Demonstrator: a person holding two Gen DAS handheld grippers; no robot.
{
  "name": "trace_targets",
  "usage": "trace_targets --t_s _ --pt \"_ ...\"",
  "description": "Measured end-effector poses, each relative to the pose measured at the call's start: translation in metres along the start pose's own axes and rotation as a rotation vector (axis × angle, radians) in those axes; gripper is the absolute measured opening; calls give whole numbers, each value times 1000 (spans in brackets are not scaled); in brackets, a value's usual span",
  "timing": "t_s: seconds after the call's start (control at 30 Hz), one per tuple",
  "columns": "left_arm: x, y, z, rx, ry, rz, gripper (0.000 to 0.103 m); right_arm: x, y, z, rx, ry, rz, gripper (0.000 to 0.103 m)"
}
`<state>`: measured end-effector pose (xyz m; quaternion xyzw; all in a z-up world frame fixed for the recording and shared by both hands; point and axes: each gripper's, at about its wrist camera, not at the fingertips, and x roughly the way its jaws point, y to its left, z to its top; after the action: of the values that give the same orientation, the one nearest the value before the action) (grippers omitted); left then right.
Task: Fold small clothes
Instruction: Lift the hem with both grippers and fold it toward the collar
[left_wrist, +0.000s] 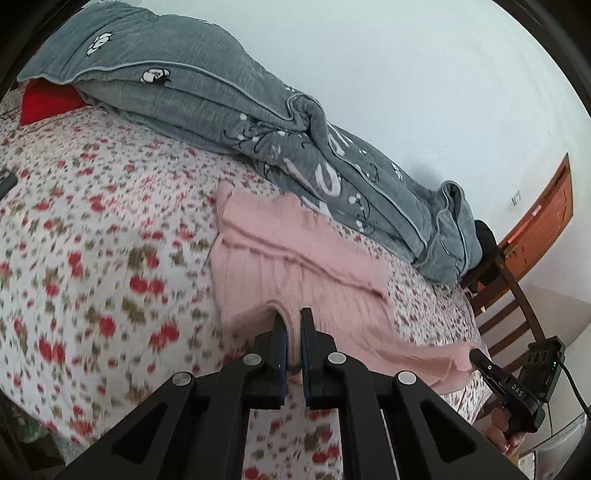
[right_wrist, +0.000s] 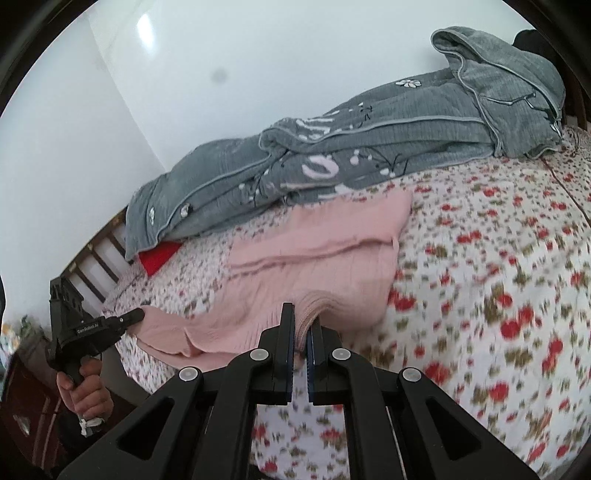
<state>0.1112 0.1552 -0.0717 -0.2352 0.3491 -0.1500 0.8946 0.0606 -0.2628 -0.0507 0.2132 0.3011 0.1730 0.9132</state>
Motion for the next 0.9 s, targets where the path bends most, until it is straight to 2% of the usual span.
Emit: trace_targets --t_s 0.2,0.47,0.9 --pt "26 -5 43 -5 -31 9 7 27 -7 37 20 -23 -16 5" --pt "86 -4 89 -9 -24 33 7 81 -24 83 41 -30 -45 5" --pt "191 19 149 -39 27 93 7 186 -74 143 129 39 -38 5"
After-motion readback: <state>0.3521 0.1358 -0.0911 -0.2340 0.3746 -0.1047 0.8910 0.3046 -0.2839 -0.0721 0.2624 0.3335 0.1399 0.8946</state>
